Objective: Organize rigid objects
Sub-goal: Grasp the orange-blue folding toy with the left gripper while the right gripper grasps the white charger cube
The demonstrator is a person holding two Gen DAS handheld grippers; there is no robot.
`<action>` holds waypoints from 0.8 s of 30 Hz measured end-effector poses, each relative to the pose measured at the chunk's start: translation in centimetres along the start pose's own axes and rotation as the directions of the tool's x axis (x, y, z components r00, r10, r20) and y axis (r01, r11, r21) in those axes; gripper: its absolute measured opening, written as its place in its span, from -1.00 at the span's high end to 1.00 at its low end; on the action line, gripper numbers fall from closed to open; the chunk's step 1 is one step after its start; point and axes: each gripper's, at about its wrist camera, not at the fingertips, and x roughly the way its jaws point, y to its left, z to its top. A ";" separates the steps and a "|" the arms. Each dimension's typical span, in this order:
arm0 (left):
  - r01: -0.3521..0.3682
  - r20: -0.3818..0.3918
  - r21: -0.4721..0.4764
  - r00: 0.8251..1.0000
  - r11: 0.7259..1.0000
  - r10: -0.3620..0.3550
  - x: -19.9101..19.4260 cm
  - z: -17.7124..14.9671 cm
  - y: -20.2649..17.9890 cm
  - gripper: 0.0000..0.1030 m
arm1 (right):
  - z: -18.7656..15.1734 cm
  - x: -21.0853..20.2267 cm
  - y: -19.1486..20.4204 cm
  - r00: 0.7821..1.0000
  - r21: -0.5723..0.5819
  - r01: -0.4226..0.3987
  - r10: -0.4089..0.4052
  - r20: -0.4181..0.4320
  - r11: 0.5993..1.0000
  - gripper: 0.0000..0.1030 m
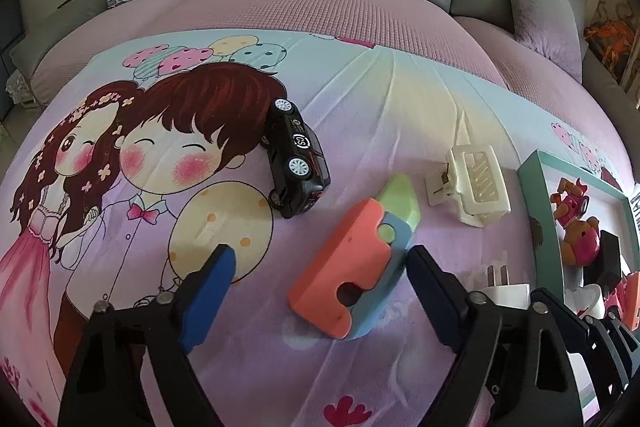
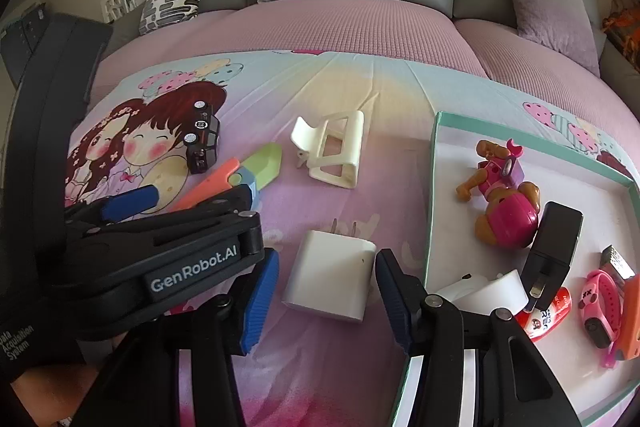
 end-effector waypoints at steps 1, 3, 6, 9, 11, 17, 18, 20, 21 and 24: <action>0.003 -0.002 0.002 1.000 1.000 -0.003 0.1 0.0 -0.1 -0.63 | 0.0 0.0 0.0 1.000 0.000 0.000 0.000 0.000 1.000 -0.04; -0.005 -0.003 0.014 1.000 1.000 0.005 0.1 0.0 -0.4 -0.62 | 0.0 0.0 0.0 1.000 0.000 -0.001 0.001 0.000 1.000 -0.04; 0.020 0.000 0.016 1.000 1.000 -0.020 0.0 0.0 -0.5 -0.35 | 0.0 0.1 0.0 1.000 -0.005 0.003 -0.003 -0.002 1.000 -0.04; 0.037 0.005 0.021 0.999 0.999 -0.037 -0.2 0.0 -0.6 -0.07 | -0.1 0.1 0.1 1.000 -0.008 0.006 -0.006 -0.004 1.000 -0.04; 0.037 0.004 0.029 0.999 0.999 -0.037 -0.2 0.0 -0.6 0.00 | -0.1 0.1 0.1 1.000 -0.010 0.007 -0.007 -0.004 1.000 -0.04; 0.043 -0.029 0.009 0.999 0.999 -0.042 -0.7 -0.4 0.4 0.06 | -0.2 0.1 0.2 1.000 -0.017 0.002 -0.002 -0.007 1.000 -0.04; 0.024 -0.034 0.009 0.999 1.000 -0.024 -0.9 -0.4 0.7 0.06 | -0.2 0.1 0.2 1.000 -0.017 -0.001 0.001 -0.007 1.000 -0.04; -0.009 -0.042 0.007 0.999 1.000 0.010 -1.2 -0.6 1.3 0.06 | -0.2 0.1 0.3 1.000 -0.020 -0.002 0.002 -0.008 1.000 0.02; -0.017 -0.048 -0.001 0.999 1.000 0.016 -1.4 -0.7 1.6 0.06 | -0.3 0.1 0.3 1.000 -0.021 -0.005 0.005 -0.010 1.000 0.04; -0.030 -0.061 -0.028 0.998 0.999 0.029 -1.8 -1.0 2.7 0.07 | -0.3 0.1 0.4 1.000 -0.022 -0.017 0.016 -0.015 1.000 0.05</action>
